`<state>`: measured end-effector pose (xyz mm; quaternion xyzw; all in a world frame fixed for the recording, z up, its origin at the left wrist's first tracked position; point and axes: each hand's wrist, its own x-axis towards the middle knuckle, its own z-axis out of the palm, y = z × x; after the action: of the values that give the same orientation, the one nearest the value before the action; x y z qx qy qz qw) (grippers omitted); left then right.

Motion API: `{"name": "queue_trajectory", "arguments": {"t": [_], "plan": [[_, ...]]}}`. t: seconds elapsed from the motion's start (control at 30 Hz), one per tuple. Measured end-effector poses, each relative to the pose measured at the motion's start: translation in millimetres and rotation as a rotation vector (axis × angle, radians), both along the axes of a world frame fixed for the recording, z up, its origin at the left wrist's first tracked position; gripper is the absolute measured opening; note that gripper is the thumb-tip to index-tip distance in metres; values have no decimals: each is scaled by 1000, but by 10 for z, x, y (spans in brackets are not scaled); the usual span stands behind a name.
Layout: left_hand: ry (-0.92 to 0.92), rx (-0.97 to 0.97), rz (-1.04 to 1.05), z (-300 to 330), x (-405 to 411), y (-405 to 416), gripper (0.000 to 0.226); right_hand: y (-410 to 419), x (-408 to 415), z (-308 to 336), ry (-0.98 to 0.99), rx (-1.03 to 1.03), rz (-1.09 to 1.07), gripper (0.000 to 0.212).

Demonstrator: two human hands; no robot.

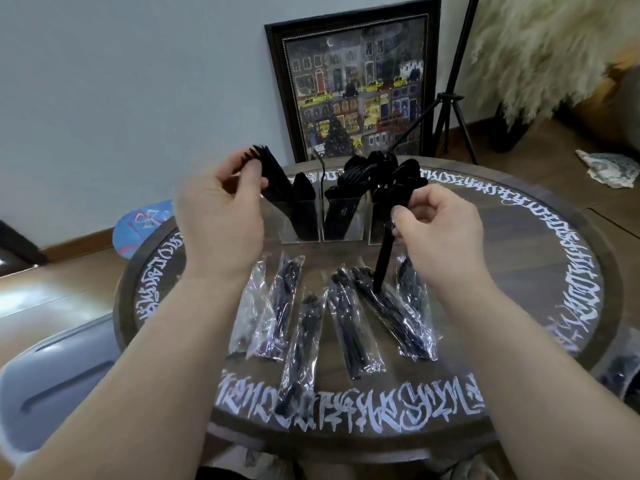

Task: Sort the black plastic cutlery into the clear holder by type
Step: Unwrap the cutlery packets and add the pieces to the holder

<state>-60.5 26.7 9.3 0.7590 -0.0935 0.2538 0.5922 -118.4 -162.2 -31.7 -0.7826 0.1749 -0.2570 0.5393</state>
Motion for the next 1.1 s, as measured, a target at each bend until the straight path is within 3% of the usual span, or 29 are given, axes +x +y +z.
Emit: {"name": "queue_trajectory", "arguments": {"t": [0.27,0.4,0.53,0.6,0.7,1.1], "plan": [[-133,136,-5,358,157,42,24,186,23,41,9,-14,63,15],[-84,212,-125,281,71,-87,28,168,11,86,-46,80,97,18],[0,424,-333,160,3,-250,31,188,-14,138,-102,72,198,22],[-4,490,-325,131,-16,-322,33,179,-30,155,-125,87,232,24],[18,469,-288,129,14,-385,33,159,-48,170,-155,118,284,24],[285,224,-517,-6,-63,-453,16,121,-5,58,-202,-1,228,23]]}}
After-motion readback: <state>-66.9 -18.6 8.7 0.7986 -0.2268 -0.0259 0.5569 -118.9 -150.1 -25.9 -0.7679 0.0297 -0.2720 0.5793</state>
